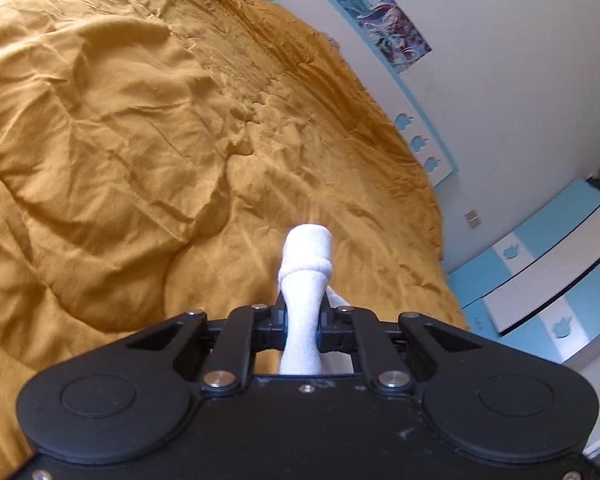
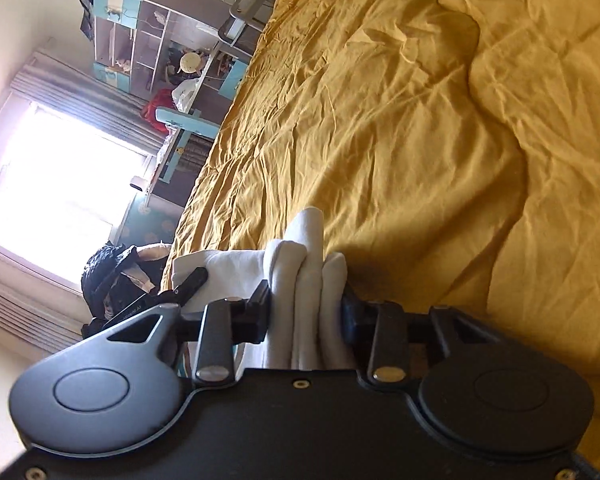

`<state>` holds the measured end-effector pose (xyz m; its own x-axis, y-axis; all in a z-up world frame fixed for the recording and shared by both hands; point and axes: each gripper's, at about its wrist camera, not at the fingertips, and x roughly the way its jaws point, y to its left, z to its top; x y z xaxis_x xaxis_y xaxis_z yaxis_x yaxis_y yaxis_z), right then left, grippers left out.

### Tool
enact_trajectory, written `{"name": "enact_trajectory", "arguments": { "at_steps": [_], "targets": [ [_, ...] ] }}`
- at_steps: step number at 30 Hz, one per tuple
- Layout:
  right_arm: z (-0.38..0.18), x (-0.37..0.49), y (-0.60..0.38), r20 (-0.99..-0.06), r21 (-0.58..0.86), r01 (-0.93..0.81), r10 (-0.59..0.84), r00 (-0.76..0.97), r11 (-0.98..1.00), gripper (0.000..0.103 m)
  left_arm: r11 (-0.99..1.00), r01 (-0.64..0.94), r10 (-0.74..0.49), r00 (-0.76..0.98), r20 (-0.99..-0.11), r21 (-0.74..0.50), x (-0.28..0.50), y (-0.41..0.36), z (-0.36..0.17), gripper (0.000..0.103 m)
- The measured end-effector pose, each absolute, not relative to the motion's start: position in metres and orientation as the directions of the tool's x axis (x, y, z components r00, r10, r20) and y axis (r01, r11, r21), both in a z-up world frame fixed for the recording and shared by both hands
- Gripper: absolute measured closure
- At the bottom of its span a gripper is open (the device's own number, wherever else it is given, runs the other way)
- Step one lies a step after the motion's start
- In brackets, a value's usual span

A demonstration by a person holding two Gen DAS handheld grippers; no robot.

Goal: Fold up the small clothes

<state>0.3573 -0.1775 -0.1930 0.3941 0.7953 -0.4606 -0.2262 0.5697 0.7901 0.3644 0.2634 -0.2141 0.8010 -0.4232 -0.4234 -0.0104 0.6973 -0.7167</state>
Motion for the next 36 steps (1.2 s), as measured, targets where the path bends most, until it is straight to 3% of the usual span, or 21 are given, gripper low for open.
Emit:
{"name": "enact_trajectory", "arguments": {
  "at_steps": [1,3,4,6,7,10,16,21,27,33,36],
  "targets": [
    [-0.196,0.36,-0.174,-0.495,0.765,-0.217,0.769,0.405,0.607,0.068,0.726,-0.039,-0.403,0.785,-0.471,-0.687,0.369,0.261,-0.22,0.088],
    [-0.204,0.362,-0.172,-0.526,0.745,-0.201,0.746,0.408,0.636,0.069,0.735,-0.057,-0.39,0.779,-0.491,-0.675,0.372,0.259,-0.221,0.085],
    [-0.206,0.363,-0.174,-0.527,0.749,-0.188,0.744,0.41,0.635,0.068,0.737,-0.064,-0.386,0.777,-0.497,-0.673,0.371,0.259,-0.217,0.076],
    [-0.201,0.362,-0.179,-0.526,0.764,-0.159,0.746,0.408,0.625,0.061,0.762,-0.072,-0.356,0.783,-0.51,-0.644,0.367,0.258,-0.202,0.062],
    [-0.195,0.359,-0.182,-0.532,0.757,-0.154,0.736,0.418,0.635,0.057,0.782,-0.07,-0.335,0.791,-0.512,-0.62,0.363,0.257,-0.193,0.06],
    [-0.163,0.338,-0.193,-0.538,0.693,-0.206,0.686,0.49,0.691,0.054,0.835,-0.071,-0.271,0.81,-0.52,-0.545,0.338,0.257,-0.161,0.06],
    [-0.098,0.254,-0.185,-0.516,0.457,-0.413,0.613,0.599,0.788,0.054,0.873,-0.007,-0.283,0.806,-0.519,-0.487,0.241,0.222,-0.12,0.058],
    [-0.085,0.188,-0.16,-0.541,0.248,-0.493,0.541,0.644,0.834,0.058,0.934,-0.041,-0.218,0.722,-0.657,-0.356,0.166,0.167,-0.118,0.057],
    [-0.094,0.149,-0.14,-0.573,0.206,-0.544,0.551,0.606,0.813,0.065,0.901,-0.01,-0.313,0.677,-0.666,-0.434,0.122,0.13,-0.129,0.057],
    [-0.11,0.136,-0.136,-0.608,0.192,-0.526,0.521,0.599,0.828,0.065,0.912,-0.035,-0.288,0.658,-0.696,-0.409,0.125,0.119,-0.146,0.056],
    [-0.124,0.14,-0.143,-0.633,0.199,-0.492,0.494,0.596,0.848,0.073,0.922,-0.027,-0.277,0.647,-0.71,-0.385,0.129,0.117,-0.156,0.056]
  ]
}}
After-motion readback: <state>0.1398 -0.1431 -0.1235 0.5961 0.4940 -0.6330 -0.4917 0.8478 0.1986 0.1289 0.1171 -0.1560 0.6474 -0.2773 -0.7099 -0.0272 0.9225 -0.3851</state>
